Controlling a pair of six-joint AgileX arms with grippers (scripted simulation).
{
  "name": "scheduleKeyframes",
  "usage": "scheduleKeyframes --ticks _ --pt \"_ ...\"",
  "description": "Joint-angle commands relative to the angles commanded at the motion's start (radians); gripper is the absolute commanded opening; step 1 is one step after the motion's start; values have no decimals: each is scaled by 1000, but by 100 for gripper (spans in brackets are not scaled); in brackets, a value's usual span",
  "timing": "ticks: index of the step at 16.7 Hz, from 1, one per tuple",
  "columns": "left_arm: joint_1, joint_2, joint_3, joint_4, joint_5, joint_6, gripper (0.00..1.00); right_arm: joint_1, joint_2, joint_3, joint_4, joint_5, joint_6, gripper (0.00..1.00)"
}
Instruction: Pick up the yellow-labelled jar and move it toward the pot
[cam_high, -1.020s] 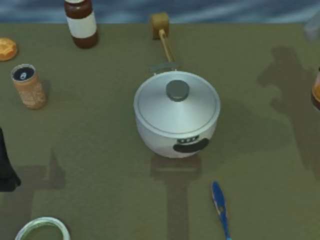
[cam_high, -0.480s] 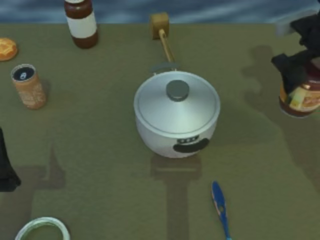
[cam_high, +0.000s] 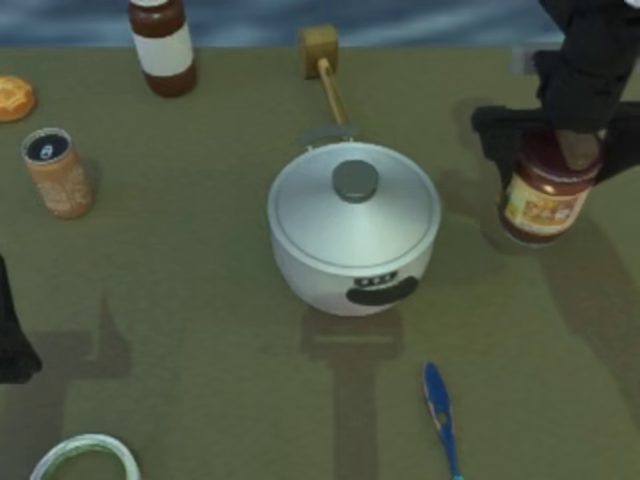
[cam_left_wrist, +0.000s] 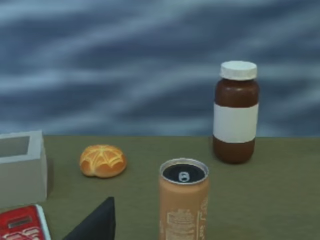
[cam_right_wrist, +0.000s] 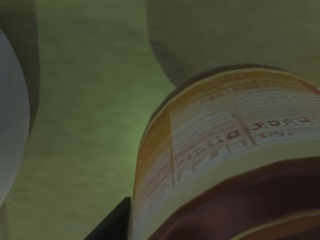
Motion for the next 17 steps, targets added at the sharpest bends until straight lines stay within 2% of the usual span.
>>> scheduleKeyframes --ticks 7,13,17 --pt "0 0 0 0 0 0 100 3 -1 -6 6 -1 26 0" --pt "0 0 0 0 0 0 100 10 24 -141 169 0 29 0" --pt "0 0 0 0 0 0 100 11 30 -158 186 0 29 0"
